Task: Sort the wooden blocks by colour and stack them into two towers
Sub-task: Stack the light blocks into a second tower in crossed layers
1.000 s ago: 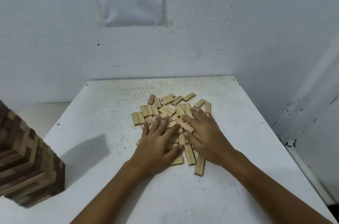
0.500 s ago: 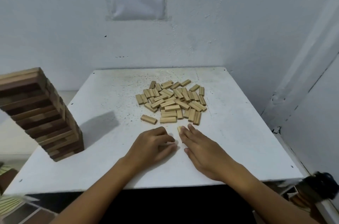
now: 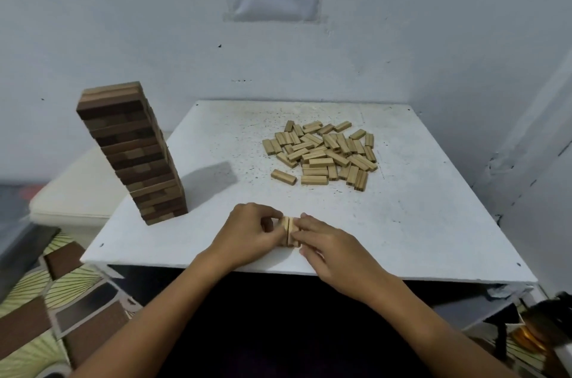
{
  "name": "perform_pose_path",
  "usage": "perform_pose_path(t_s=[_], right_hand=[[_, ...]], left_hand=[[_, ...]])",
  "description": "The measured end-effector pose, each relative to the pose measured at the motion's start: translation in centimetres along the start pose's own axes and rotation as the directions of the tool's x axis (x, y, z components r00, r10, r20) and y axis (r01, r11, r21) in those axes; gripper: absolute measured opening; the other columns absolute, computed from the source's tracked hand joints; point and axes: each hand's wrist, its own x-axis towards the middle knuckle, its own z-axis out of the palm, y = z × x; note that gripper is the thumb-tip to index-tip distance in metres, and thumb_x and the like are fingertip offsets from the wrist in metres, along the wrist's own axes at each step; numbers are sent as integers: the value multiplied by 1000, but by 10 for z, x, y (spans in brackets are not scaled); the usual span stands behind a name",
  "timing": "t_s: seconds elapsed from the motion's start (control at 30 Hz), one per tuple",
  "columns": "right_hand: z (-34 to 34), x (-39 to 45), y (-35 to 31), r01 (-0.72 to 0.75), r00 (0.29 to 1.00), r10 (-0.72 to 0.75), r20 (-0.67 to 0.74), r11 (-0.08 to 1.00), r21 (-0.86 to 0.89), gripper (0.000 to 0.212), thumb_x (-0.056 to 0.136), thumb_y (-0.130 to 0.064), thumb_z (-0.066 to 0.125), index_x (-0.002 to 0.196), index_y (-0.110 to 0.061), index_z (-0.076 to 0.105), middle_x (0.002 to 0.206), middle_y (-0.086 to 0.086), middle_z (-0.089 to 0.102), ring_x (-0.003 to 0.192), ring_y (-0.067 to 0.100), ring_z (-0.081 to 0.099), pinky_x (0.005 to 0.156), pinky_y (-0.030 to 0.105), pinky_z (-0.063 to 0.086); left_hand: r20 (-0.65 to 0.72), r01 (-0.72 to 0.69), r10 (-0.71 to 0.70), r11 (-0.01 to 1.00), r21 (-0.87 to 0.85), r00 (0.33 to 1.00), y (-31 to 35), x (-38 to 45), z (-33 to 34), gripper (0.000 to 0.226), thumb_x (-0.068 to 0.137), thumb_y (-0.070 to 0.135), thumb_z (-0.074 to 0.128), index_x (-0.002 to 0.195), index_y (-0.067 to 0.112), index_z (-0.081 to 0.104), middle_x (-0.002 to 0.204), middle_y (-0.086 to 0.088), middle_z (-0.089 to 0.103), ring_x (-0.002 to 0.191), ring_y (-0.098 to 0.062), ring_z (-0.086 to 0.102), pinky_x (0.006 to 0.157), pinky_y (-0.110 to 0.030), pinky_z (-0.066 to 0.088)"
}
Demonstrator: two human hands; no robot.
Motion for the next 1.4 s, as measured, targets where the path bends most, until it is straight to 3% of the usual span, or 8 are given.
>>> perform_pose_path(t_s=[0.13,0.3,0.4,0.6,0.73,0.9,1.1,1.4], right_hand=[[0,3,2,-57,997,64,-32,980,191,44,89,-24,67,132,-27,59,148,-13,42,136,2,36,111,26,33],[-17,6,10,-141,989,145,-6,975,169,63,76,-34,80,134,-36,55,142,-16,47,132,-4,32,109,22,25],[-19,7,11,-179,983,184,-7,963,202,62,73,-32,82,131,-32,59,135,-13,54,123,-6,39,107,20,29],[-12,9,10,-173,981,187,-44,961,218,55,74,-28,81,127,-27,64,127,-14,59,126,1,43,113,39,32],[-11,9,11,-179,980,196,-47,953,243,54,74,-29,81,125,-30,65,119,-23,55,125,-3,43,113,39,32],[-10,10,13,-199,975,219,-47,943,267,54,73,-32,81,124,-35,65,127,-20,58,127,0,41,113,41,32],[-10,8,14,-197,975,218,-44,940,280,55,68,-35,83,121,-37,66,129,-13,58,129,2,42,112,40,34],[-13,7,12,-181,980,196,-32,949,259,56,68,-30,86,122,-28,67,123,-18,58,122,-7,40,112,30,30]], left_hand=[[165,-87,66,988,126,984,-16,-4,-12,65,68,59,60,127,33,62,101,15,59,97,-4,52,89,-30,41],[226,-186,167,981,62,960,-25,-9,-9,68,77,57,70,139,39,50,147,23,38,131,-1,28,103,-35,22],[203,-178,173,984,7,964,-21,-7,-4,67,76,53,75,137,35,53,144,22,45,129,0,32,104,-36,24],[153,-135,145,988,-77,977,-18,-5,2,73,62,64,71,125,28,65,117,14,62,114,-2,51,103,-34,40],[148,-95,114,987,-126,982,-17,-5,0,79,55,65,74,124,29,64,117,9,64,111,0,54,99,-19,40],[139,-102,124,982,-156,982,-16,-4,-1,65,60,37,91,119,26,66,109,12,64,106,1,56,92,-11,40],[148,-121,147,978,-172,978,-17,-3,-1,59,53,61,78,105,36,66,102,18,64,100,3,57,87,-14,43],[141,-158,188,967,-202,972,-18,-3,0,53,55,48,87,102,30,70,103,12,68,99,-1,60,88,-17,45]])
